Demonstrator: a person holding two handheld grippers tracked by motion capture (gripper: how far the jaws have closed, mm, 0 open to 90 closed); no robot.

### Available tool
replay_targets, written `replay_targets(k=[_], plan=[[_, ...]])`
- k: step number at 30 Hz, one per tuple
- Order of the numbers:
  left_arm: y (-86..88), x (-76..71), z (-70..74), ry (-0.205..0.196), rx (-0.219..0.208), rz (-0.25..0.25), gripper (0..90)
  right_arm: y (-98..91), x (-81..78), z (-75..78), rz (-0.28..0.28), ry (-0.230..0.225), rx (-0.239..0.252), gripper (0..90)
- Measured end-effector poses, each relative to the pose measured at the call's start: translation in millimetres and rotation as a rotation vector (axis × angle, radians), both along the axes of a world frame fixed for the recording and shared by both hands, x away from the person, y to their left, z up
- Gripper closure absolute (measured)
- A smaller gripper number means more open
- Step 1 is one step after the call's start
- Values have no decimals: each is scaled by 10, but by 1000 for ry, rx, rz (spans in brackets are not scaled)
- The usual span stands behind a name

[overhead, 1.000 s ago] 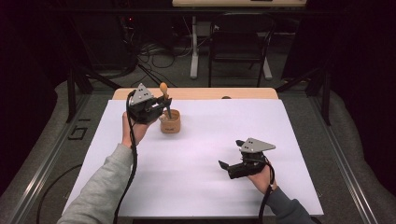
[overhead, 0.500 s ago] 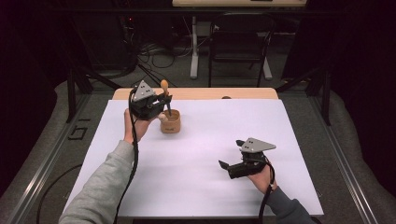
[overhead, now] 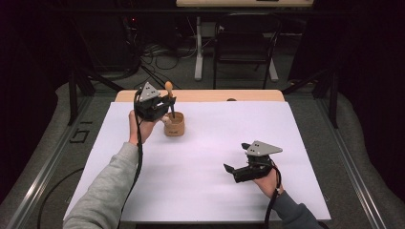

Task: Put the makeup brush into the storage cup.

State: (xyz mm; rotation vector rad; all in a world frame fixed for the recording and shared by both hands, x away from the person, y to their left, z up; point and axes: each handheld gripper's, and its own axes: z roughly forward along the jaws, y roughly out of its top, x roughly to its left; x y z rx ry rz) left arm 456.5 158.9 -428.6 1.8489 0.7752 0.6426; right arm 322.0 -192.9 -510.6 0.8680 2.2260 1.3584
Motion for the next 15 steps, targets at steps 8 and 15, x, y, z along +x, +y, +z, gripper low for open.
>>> replay_targets(k=[8,15], plan=[[-20,61,-59,14,5,11,781,9,1,-6,0,-7,14,4],[-8,102,-96,23,1,24,781,9,-1,-4,0,-9,15,5]])
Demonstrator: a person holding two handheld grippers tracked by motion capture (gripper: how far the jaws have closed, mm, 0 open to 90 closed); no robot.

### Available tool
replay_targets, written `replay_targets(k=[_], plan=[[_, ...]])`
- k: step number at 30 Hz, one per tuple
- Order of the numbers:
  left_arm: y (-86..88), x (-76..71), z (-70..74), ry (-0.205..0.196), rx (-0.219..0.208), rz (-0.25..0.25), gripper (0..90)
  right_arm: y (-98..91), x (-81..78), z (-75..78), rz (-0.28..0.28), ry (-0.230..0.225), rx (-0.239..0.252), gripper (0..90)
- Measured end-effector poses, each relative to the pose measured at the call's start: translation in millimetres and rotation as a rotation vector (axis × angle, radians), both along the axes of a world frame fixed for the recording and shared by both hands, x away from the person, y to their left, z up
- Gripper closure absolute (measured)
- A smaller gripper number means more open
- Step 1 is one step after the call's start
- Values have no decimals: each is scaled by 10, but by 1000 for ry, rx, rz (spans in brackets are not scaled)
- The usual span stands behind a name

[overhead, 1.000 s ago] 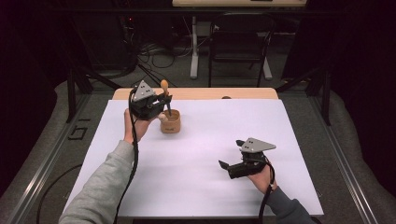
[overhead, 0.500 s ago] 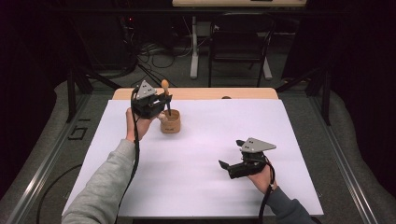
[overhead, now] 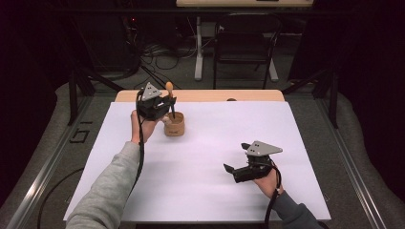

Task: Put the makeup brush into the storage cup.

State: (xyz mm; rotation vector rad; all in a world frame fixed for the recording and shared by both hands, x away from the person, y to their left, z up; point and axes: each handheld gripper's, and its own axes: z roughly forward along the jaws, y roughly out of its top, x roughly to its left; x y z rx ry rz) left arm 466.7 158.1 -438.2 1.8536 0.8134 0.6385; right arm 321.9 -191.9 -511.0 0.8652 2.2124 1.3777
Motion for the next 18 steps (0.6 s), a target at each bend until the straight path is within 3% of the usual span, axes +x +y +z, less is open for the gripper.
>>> replay_targets(k=[18], plan=[[0,78,-94,28,-3,18,781,-2,8,-6,-3,7,-6,6]])
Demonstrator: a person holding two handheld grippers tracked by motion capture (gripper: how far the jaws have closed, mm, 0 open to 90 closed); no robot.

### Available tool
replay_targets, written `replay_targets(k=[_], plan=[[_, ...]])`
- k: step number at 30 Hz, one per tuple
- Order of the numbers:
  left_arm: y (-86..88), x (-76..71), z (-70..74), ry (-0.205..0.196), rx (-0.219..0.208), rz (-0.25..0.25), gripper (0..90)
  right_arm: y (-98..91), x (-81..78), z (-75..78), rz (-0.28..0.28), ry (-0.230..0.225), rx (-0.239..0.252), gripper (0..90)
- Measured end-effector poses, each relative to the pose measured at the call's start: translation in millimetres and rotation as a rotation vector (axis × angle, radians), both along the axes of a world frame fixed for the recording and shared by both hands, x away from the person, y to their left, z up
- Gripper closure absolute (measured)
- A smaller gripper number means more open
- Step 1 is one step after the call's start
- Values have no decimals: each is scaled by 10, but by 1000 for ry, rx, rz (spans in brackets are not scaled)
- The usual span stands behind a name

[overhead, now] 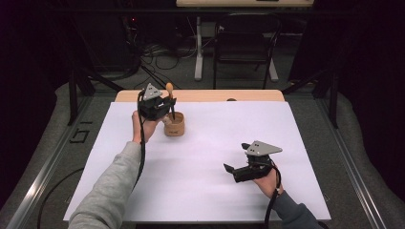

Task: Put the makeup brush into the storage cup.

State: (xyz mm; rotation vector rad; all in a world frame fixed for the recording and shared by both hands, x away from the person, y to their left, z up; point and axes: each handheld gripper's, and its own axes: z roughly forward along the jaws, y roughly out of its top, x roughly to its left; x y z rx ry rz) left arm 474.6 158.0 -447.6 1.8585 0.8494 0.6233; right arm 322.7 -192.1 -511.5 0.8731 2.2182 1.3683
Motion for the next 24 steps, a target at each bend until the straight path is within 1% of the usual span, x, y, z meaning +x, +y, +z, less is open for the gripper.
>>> replay_targets(k=[4,8,21,23,24], plan=[[-2,13,-16,7,6,2,780,-5,6,-4,-2,-2,2,6],[-8,32,-43,24,10,1,780,0,6,-5,-5,3,-5,7],[-3,66,-89,45,17,9,778,-5,10,-4,-4,4,-1,8],[3,75,-99,60,8,1,768,-7,10,-4,-3,3,0,8],[8,83,-103,71,8,0,693,-10,12,-3,-1,2,1,7]])
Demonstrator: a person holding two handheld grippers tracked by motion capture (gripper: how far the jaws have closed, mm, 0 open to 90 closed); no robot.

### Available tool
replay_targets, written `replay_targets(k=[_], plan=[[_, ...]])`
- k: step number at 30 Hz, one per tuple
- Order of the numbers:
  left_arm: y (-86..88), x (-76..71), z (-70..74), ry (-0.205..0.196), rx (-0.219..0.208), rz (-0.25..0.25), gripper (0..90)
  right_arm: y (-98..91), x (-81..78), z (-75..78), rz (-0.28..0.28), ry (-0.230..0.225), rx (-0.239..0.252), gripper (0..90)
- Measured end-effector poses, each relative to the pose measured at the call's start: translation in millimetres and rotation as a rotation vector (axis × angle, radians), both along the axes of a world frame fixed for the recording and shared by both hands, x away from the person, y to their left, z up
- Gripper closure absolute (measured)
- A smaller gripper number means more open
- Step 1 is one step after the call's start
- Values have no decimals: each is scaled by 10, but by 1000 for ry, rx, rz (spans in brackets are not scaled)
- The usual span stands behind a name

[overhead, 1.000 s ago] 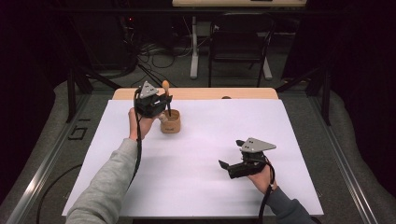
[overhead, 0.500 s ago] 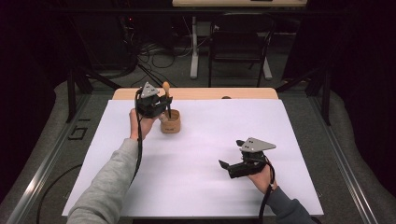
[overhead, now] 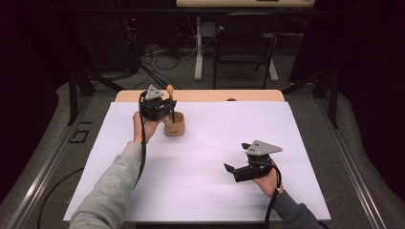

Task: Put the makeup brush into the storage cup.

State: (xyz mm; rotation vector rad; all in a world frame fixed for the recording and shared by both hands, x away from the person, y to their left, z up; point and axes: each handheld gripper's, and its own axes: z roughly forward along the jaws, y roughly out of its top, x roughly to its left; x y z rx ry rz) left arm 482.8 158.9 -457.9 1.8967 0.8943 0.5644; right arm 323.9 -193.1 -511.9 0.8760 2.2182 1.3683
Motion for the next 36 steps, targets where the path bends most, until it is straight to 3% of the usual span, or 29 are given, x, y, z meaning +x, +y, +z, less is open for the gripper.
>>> replay_targets(k=[2,3,5,8,18,36], plan=[[18,8,-13,29,2,6,373,-18,3,14,-5,-2,6,7],[36,8,-16,44,0,7,373,-18,3,14,-5,-2,6,7],[72,-3,-18,57,-13,3,191,-38,7,26,-12,-3,10,7],[109,-66,-9,32,-5,4,158,-48,11,34,-13,-6,12,7],[206,-229,8,23,-5,-25,97,-97,25,54,-26,-14,36,4],[218,-550,38,14,25,-79,36,-171,52,94,-28,-27,70,0]])
